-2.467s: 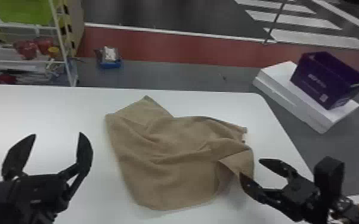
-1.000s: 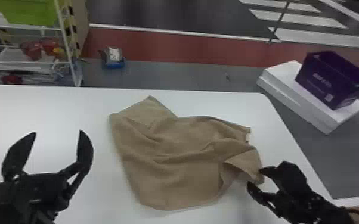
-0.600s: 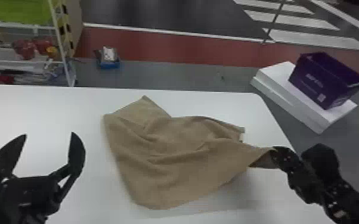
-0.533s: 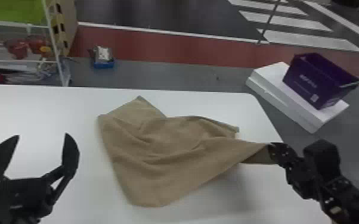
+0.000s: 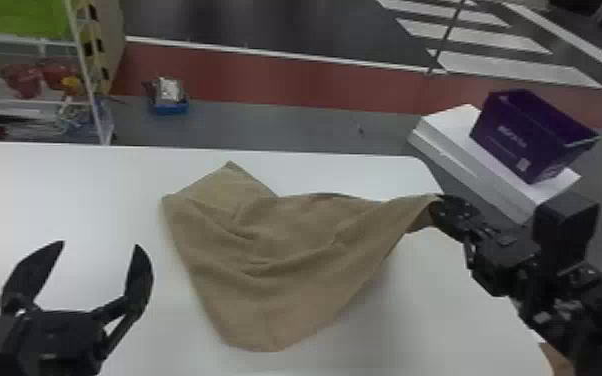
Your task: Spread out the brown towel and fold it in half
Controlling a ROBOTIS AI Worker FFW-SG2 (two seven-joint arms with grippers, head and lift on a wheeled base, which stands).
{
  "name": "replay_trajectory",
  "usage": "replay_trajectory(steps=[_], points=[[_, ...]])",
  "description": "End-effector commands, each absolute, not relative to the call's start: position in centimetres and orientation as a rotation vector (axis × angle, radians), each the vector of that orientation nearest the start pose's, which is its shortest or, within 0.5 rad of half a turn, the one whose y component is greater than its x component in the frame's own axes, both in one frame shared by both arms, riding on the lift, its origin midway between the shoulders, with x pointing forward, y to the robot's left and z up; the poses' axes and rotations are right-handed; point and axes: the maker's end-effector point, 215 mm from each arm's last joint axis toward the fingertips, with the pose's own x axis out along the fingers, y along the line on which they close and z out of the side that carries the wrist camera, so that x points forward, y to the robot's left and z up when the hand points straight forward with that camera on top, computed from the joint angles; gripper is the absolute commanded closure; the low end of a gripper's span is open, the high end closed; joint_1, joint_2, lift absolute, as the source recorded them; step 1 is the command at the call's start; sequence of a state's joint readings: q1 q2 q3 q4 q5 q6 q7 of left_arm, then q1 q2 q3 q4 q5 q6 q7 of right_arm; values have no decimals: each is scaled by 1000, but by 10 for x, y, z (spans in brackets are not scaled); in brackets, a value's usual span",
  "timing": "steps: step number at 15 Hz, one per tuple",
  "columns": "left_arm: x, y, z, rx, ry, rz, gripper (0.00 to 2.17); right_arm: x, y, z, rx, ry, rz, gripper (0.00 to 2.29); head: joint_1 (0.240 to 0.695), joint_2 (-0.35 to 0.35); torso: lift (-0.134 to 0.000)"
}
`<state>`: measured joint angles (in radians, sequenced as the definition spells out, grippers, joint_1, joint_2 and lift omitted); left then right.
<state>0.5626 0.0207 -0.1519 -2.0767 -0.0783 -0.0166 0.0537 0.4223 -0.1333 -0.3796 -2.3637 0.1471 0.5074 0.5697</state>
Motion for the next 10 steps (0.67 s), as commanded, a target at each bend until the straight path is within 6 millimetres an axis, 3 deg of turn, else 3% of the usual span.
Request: replay_trajectory(steps=[1,2,4,6,10], points=[[421,157,-358,29,87,-101,124,458,-331,-266,-255,218,184,1825,695,-241,-123],[419,154,-360,34,94,-119,124,467,-339,-265,-208,235,151,1825,695,-235,-123],[413,142,-370,35,128,-176,124,473,-364,-282,-70,320,90,1825,695,-230,-123],[409,131,-384,34,180,-234,124,473,-390,-296,25,368,36,1825,695,-261,-123],[408,120,-388,26,190,-267,124,465,-428,-307,107,385,-40,1825,695,-342,-123]])
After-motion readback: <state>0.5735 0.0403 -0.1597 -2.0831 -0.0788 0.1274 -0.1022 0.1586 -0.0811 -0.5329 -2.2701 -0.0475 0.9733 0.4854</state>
